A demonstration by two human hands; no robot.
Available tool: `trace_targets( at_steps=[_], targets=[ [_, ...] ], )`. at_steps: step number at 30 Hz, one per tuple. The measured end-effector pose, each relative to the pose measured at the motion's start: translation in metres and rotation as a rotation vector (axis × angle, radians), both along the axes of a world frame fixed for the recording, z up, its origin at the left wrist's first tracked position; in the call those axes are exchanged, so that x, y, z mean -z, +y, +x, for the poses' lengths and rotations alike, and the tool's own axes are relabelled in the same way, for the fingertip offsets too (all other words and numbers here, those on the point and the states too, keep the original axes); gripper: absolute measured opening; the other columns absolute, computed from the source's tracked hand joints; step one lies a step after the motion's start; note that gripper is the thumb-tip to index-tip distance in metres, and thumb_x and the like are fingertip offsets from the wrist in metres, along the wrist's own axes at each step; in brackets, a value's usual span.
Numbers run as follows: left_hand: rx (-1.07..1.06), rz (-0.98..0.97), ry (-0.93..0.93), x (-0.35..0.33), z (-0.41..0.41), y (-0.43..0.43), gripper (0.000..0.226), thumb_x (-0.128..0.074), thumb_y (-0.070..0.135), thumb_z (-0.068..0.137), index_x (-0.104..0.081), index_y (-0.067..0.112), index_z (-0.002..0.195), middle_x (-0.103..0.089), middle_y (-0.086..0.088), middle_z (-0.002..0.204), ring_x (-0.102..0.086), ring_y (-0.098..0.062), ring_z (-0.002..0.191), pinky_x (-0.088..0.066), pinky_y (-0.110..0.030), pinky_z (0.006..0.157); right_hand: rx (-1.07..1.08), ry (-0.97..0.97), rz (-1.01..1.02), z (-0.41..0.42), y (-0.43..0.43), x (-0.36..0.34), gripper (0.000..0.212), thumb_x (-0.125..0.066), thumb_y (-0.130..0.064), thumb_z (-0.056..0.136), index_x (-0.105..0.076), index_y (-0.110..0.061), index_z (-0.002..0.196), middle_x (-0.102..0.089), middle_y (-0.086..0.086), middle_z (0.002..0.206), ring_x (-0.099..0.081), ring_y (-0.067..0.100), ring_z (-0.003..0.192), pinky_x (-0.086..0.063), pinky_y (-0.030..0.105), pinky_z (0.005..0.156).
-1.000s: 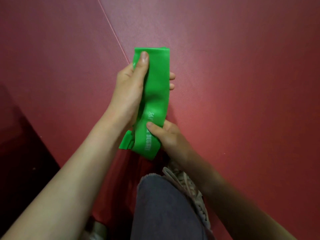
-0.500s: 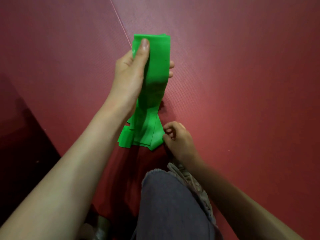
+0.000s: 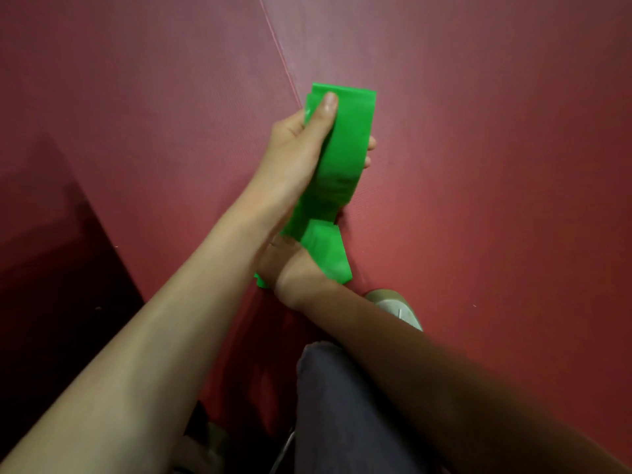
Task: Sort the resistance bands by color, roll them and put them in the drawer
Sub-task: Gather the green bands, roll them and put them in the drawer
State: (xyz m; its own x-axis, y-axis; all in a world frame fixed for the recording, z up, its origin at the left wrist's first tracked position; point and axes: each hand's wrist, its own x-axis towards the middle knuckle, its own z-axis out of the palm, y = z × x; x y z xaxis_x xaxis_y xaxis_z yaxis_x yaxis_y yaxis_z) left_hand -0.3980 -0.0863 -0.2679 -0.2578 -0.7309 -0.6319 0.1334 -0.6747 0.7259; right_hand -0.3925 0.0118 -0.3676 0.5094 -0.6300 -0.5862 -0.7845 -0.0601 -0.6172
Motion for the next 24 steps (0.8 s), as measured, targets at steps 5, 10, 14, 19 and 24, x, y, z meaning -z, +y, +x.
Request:
trace_targets(
  at_steps=[5, 10, 14, 19, 24],
  targets=[
    [-0.008, 0.0, 0.0, 0.003, 0.011, 0.002, 0.033, -0.033, 0.021, 0.098, -0.055, 0.01, 0.076, -0.066, 0.001, 0.049, -0.061, -0.01, 0.044, -0.053, -0.023, 0.049, -0.166, 0.004, -0.154, -0.013, -0.009, 0.006, 0.034, -0.037, -0.011, 0.079, -0.069, -0.004, 0.088, -0.067, 0.02, 0.101, -0.065, 0.031, 0.092, -0.055, 0.036, 0.074],
    [-0.026, -0.005, 0.009, 0.004, 0.018, 0.004, 0.035, -0.033, 0.022, 0.097, -0.057, 0.011, 0.075, -0.067, 0.001, 0.051, -0.062, -0.011, 0.046, -0.053, -0.025, 0.05, 0.123, -0.122, -0.042, -0.057, -0.004, -0.015, 0.03, -0.048, -0.011, 0.084, -0.054, 0.001, 0.111, -0.057, 0.017, 0.117, -0.048, 0.02, 0.112, -0.036, 0.033, 0.098],
    [-0.06, -0.053, -0.007, 0.004, 0.013, 0.003, 0.033, -0.035, 0.023, 0.097, -0.057, 0.013, 0.075, -0.068, 0.0, 0.053, -0.062, -0.011, 0.048, -0.054, -0.026, 0.052, 0.435, -0.33, 0.001, -0.091, 0.0, -0.055, 0.011, -0.054, -0.017, 0.081, -0.057, -0.01, 0.089, -0.06, -0.004, 0.084, -0.051, 0.005, 0.077, -0.043, 0.029, 0.074],
    [-0.092, -0.09, -0.019, 0.004, 0.002, 0.0, 0.031, -0.036, 0.022, 0.097, -0.058, 0.012, 0.076, -0.068, -0.001, 0.054, -0.063, -0.013, 0.049, -0.054, -0.026, 0.053, 0.733, -0.429, 0.044, -0.129, 0.01, -0.087, 0.013, -0.057, -0.02, 0.08, -0.051, -0.032, 0.081, -0.055, -0.009, 0.068, -0.051, 0.007, 0.063, -0.043, 0.023, 0.061],
    [-0.031, -0.021, -0.047, 0.015, -0.008, 0.012, 0.032, -0.039, 0.023, 0.096, -0.059, 0.014, 0.073, -0.067, 0.002, 0.053, -0.062, -0.008, 0.048, -0.053, -0.024, 0.053, 1.153, -0.631, 0.042, -0.145, 0.002, -0.09, 0.019, -0.059, -0.004, 0.082, -0.053, -0.021, 0.084, -0.06, -0.007, 0.07, -0.058, 0.005, 0.05, -0.049, 0.017, 0.054]
  ],
)
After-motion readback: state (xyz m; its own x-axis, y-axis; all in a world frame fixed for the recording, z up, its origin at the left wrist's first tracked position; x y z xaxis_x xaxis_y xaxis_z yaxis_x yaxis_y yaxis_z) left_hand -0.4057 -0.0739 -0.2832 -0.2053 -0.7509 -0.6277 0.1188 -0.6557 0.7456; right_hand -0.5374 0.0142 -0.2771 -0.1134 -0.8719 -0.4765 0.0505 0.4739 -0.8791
